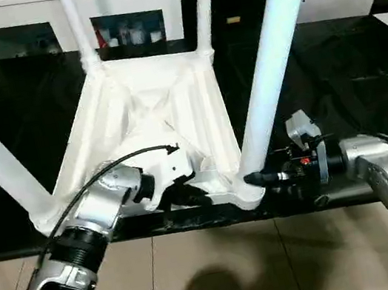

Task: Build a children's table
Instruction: Rotate leg to tighten

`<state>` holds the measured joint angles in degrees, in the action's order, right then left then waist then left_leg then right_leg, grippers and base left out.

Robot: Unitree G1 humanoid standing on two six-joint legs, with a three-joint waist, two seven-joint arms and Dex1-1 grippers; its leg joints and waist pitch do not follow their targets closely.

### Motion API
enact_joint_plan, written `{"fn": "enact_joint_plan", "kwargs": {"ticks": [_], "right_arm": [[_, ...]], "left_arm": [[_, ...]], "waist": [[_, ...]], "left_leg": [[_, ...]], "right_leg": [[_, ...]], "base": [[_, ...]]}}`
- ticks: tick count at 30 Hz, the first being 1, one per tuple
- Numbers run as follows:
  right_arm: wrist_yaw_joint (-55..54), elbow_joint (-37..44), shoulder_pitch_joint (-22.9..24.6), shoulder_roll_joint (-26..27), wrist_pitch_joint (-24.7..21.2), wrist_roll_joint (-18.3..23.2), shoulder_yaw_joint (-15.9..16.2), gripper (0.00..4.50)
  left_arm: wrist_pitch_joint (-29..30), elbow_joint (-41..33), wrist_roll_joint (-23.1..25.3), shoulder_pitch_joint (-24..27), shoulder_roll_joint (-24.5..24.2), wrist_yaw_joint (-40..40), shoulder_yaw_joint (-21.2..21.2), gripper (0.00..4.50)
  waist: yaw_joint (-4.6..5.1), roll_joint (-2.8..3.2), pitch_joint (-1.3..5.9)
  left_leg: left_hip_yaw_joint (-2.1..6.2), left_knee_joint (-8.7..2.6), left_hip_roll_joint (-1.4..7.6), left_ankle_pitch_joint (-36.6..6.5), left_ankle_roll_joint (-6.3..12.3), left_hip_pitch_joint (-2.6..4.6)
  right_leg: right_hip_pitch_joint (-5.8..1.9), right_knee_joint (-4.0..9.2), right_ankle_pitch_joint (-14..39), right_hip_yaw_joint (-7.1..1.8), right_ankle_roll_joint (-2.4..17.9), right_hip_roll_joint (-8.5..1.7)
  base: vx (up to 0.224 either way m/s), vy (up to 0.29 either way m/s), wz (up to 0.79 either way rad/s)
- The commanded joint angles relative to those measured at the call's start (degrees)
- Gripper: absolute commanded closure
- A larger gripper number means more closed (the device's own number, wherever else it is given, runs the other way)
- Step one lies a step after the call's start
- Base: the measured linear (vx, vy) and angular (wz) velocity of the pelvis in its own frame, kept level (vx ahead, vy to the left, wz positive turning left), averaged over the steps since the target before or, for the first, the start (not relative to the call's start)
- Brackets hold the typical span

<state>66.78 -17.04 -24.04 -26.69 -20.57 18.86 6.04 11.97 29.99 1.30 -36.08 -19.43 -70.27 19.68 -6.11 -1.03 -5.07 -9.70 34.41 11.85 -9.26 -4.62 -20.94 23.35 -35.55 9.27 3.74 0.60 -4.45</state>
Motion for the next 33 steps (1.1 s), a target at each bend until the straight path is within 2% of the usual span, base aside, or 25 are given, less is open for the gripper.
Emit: {"fn": "enact_joint_plan", "kwargs": {"ticks": [1,2,3,5,7,8,9,10,11,12,13,14,16,18,20,23,26,27,28,29,32,33], "right_arm": [[-14.35,2.92,-0.65,6.73,-6.26,-0.15,-1.16,2.54],[-14.35,2.92,-0.65,6.73,-6.26,-0.15,-1.16,2.54],[-18.76,2.76,-1.13,8.75,-7.64,-0.56,-2.36,2.54],[-23.09,2.39,-1.67,10.75,-8.47,-1.56,-3.17,2.54],[-33.97,0.52,-3.27,15.78,-9.72,-3.33,-5.92,2.54],[-38.14,-1.17,-4.06,18.47,-9.27,-3.31,-7.09,2.54],[-38.14,-1.17,-4.06,18.47,-9.27,-3.31,-7.09,2.54],[-38.67,-1.12,-4.04,18.93,-9.4,-3.23,-7.24,2.54],[-38.94,-0.56,-3.68,19.29,-8.15,-3.9,-6.9,2.19],[-38.41,0.37,-3.01,19.36,-7.13,-3.61,-7.09,1.98],[-38.56,1.37,-2.49,19.6,-6.83,-3.41,-7.32,1.84],[-36.85,2.3,-1.69,18.69,-6.16,-2.79,-7.53,1.84],[-34.07,3.4,-0.64,16.95,-5.15,-2.48,-7.82,1.72],[-29.95,3.94,0.27,14.22,-3.92,-2.07,-8.65,1.44],[-26.74,4.01,0.73,11.83,-3.05,-1.45,-9.28,1.33],[-26.18,4.1,0.91,11.1,-2.65,-1.19,-9.29,1.12],[-16.67,3.7,1.83,3.85,0.4,-1.66,-8.29,0.9],[-12.58,3.47,1.88,0.97,1.63,-1.91,-7.68,0.81],[-11.2,3.41,1.86,0.08,2.04,-1.97,-7.43,0.68],[-8.74,3.22,1.77,-1.36,2.69,-1.99,-6.9,0.68],[-0.5,3.38,2.1,-4.76,5.0,-1.85,-4.66,0.68],[1.56,3.16,2.07,-5.55,5.51,-1.93,-4.0,0.68]], "left_arm": [[5.37,-0.05,-1.12,-2.36,5.66,9.12,-2.07,4.5],[5.37,-0.05,-1.12,-2.36,5.66,9.12,-2.07,4.5],[6.54,0.69,-1.01,-3.1,7.1,11.47,-2.63,4.5],[7.62,1.84,-0.9,-4.0,8.88,14.1,-3.17,4.5],[8.21,4.79,0.13,-5.84,12.41,20.02,-3.78,4.5],[7.16,6.85,0.73,-6.92,14.34,22.73,-3.79,4.5],[7.16,6.85,0.73,-6.92,14.34,22.73,-3.79,4.5],[7.1,7.03,0.85,-7.06,14.68,23.12,-3.78,4.5],[6.83,7.32,1.2,-7.25,15.19,23.75,-3.83,4.5],[5.73,7.41,1.82,-7.27,15.13,23.79,-3.48,4.5],[5.15,7.45,2.24,-7.32,15.14,24.08,-3.18,4.5],[3.56,7.31,2.58,-7.06,14.34,23.21,-2.67,4.5],[1.74,7.2,2.89,-6.62,13.0,21.67,-2.04,4.5],[-1.28,7.07,3.54,-5.74,10.98,19.15,-1.12,4.5],[-2.07,7.28,3.65,-5.18,9.83,17.53,-1.0,4.5],[-2.0,7.49,3.61,-5.08,9.64,17.34,-1.04,4.5],[-7.42,6.07,3.31,-2.99,6.06,10.0,1.05,4.5],[-9.42,5.72,3.55,-2.43,4.4,6.73,2.38,4.5],[-10.04,5.63,3.66,-2.29,3.86,5.62,2.86,4.5],[-11.2,5.72,3.72,-2.2,3.07,3.8,3.55,4.5],[-13.44,5.61,3.32,-2.2,1.53,-0.84,4.6,4.5],[-13.91,5.67,3.29,-2.34,1.28,-1.88,4.79,4.5]], "waist": [[0.51,-0.08,3.73],[0.88,-0.24,3.74],[1.31,-0.38,3.89],[1.81,-0.25,3.84],[2.51,-0.07,3.76],[2.89,0.07,3.88],[2.9,0.03,3.97],[2.86,-0.01,4.06],[2.83,0.04,4.04],[2.81,0.37,4.07],[2.76,0.22,4.12],[2.63,0.34,4.14],[2.23,0.2,4.26],[1.98,0.2,4.4],[1.75,0.06,4.63],[1.41,0.22,4.63],[0.96,-0.08,4.54],[0.76,0.1,4.48],[0.77,0.06,4.38],[0.71,0.13,4.19],[0.62,0.2,4.1],[0.53,-0.04,4.22]], "left_leg": [[0.42,-4.38,0.46,-18.67,0.04,0.55],[0.43,-4.36,0.29,-18.59,-0.24,0.5],[0.59,-4.25,0.09,-18.41,-0.32,0.22],[0.61,-4.34,0.09,-17.65,-0.08,0.09],[0.44,-4.16,-0.18,-17.87,0.1,0.49],[0.54,-4.12,-0.28,-18.44,-0.16,0.51],[0.62,-4.18,-0.25,-18.36,-0.1,0.41],[0.61,-4.37,-0.03,-17.52,0.53,0.23],[0.56,-4.44,0.05,-17.33,0.9,0.2],[0.44,-4.46,0.15,-17.14,1.3,0.32],[0.34,-4.45,0.15,-16.75,1.73,0.24],[0.28,-4.44,0.18,-16.52,1.89,0.29],[0.13,-4.41,0.24,-15.41,2.7,0.21],[-0.01,-4.33,0.23,-13.6,3.21,0.05],[-0.06,-4.2,0.26,-11.59,3.91,-0.13],[-0.19,-4.15,0.41,-9.68,4.38,-0.1],[-0.26,-4.17,0.53,-10.45,4.71,-0.1],[-0.18,-4.25,0.63,-11.44,4.68,0.04],[-0.2,-4.29,0.63,-11.82,4.58,0.03],[-0.29,-4.34,0.72,-13.37,4.24,0.26],[-0.17,-4.53,1.0,-15.4,3.82,0.51],[-0.15,-4.5,1.03,-15.43,3.86,0.46]], "right_leg": [[-2.35,5.93,28.74,-1.72,8.4,-3.14],[-2.46,6.05,30.04,-1.61,7.62,-3.12],[-2.73,6.42,32.25,-1.28,6.24,-3.35],[-2.66,6.83,32.72,-1.1,5.19,-3.29],[-1.97,7.09,31.83,-1.13,5.48,-2.96],[-2.06,7.23,32.39,-0.89,5.27,-2.97],[-2.27,7.22,32.01,-0.83,5.19,-3.02],[-2.5,7.05,29.41,-1.08,5.58,-3.05],[-2.48,6.93,28.12,-1.19,5.94,-2.98],[-2.36,6.76,25.59,-1.42,6.83,-2.93],[-2.48,6.58,23.6,-1.54,7.55,-2.87],[-2.49,6.51,22.8,-1.62,7.84,-2.88],[-2.78,6.26,20.43,-1.77,8.51,-2.9],[-3.03,5.91,18.02,-1.95,9.18,-3.0],[-3.32,5.53,14.98,-1.95,10.11,-2.99],[-3.23,5.25,13.05,-1.95,11.46,-3.05],[-3.36,5.47,14.42,-2.02,11.0,-3.09],[-3.21,5.55,15.98,-1.95,10.71,-3.17],[-3.2,5.64,16.87,-1.98,10.35,-3.18],[-2.84,5.97,20.24,-2.0,9.84,-3.28],[-2.64,6.02,22.01,-1.95,9.81,-3.22],[-2.74,5.96,21.98,-1.93,10.06,-3.32]], "base": [[0.0,0.0,0.0],[0.0,0.0,0.0],[0.0,0.0,0.0],[0.0,0.0,0.0],[0.0,0.0,0.0],[0.0,0.0,0.0],[0.0,0.0,0.0],[0.0,0.0,0.0],[0.0,0.0,0.0],[0.0,0.0,0.0],[0.0,0.0,0.0],[0.0,0.0,0.0],[0.0,0.0,0.0],[0.0,0.0,0.0],[0.0,0.0,0.0],[0.0,0.0,0.0],[0.0,0.0,0.0],[0.0,0.0,0.0],[0.0,0.0,0.0],[0.0,0.0,0.0],[0.0,0.0,0.0],[0.0,0.0,0.0]]}}
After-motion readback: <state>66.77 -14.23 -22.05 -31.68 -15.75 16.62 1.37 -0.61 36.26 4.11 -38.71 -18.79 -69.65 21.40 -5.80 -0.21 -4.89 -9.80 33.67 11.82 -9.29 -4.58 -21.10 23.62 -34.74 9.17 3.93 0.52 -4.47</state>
